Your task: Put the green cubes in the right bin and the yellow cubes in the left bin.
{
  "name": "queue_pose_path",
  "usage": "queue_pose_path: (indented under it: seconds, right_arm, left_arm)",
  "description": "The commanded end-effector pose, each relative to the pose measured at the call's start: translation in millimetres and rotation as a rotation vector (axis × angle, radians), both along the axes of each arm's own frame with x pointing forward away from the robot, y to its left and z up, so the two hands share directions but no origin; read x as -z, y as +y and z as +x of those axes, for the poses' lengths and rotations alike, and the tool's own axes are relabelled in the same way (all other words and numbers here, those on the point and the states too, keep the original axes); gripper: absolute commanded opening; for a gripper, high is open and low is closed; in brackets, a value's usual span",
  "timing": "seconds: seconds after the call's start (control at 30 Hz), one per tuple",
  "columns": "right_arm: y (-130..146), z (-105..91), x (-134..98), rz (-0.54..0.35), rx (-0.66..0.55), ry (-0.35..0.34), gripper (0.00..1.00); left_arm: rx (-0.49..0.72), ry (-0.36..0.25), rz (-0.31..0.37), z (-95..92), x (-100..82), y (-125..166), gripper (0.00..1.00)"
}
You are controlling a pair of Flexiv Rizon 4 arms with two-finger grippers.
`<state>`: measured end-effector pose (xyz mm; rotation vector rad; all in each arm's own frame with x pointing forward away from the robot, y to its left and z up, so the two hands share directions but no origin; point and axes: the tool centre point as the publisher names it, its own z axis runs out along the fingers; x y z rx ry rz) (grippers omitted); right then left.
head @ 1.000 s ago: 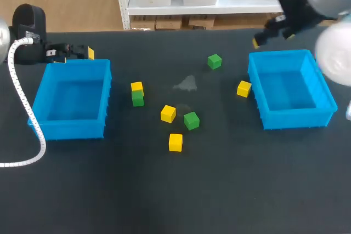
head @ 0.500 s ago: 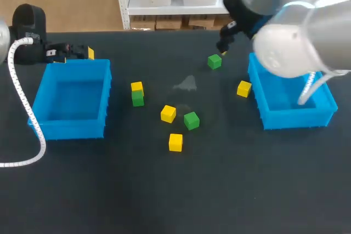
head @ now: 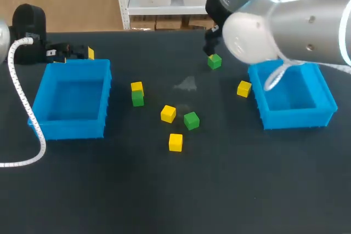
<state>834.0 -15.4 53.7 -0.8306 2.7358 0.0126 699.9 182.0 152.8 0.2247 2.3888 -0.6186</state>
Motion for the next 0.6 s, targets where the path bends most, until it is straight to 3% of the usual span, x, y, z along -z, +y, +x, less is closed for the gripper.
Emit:
queue_pose_path:
  seconds: [0.03, 0.33, 0.6]
  right_arm:
    - [8, 18.9, 17, -0.066, 0.012, 0.12, 1.0]
    - [8, 30.7, 50, -0.102, 0.016, 0.176, 1.0]
    - [10, 36.0, 64, -0.104, 0.046, 0.189, 1.0]
  left_arm:
    - [0.004, -0.005, -0.007, 0.2, 1.6, 2, 1.0]
    - [0.004, -0.005, -0.007, 0.2, 1.6, 2, 1.0]
    - [0.004, -0.005, -0.007, 0.2, 1.6, 2, 1.0]
